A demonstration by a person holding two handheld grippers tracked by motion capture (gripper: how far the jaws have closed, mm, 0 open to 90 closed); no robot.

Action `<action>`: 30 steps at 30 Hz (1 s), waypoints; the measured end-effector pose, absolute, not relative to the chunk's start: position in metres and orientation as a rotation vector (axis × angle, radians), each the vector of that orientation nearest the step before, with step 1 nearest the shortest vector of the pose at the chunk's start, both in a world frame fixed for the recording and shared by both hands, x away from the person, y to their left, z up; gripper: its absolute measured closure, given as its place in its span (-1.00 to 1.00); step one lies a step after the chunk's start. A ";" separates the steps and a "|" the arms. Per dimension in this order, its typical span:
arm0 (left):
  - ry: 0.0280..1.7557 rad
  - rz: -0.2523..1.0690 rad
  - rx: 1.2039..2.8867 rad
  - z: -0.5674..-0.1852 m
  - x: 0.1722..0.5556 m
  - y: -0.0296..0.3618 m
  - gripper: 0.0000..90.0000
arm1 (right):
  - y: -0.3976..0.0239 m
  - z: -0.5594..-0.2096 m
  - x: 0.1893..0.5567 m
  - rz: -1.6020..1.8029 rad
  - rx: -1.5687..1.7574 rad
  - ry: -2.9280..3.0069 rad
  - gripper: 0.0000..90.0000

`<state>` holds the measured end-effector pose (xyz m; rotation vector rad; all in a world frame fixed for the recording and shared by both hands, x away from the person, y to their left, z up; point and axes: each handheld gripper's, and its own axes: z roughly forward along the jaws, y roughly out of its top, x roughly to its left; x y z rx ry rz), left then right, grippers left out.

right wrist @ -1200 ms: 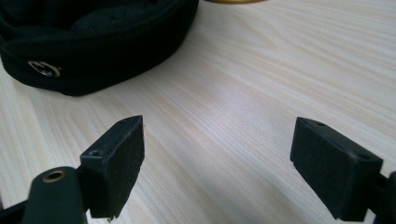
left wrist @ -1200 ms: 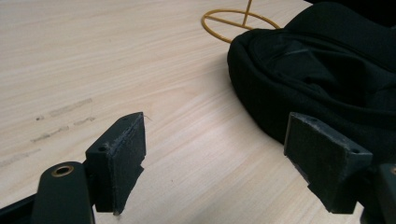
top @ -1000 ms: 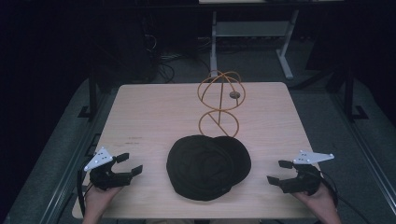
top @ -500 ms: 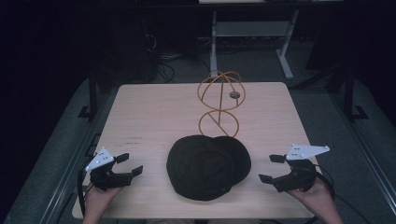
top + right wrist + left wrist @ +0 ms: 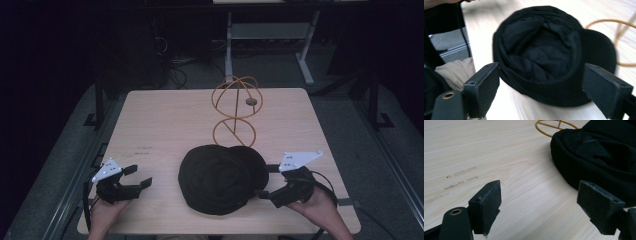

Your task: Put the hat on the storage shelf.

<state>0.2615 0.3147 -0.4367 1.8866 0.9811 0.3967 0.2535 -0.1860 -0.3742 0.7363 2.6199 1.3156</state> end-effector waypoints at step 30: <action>0.982 0.393 1.873 -0.438 0.264 0.319 -0.58 | -0.079 -0.380 0.254 1.199 0.410 2.865 -0.06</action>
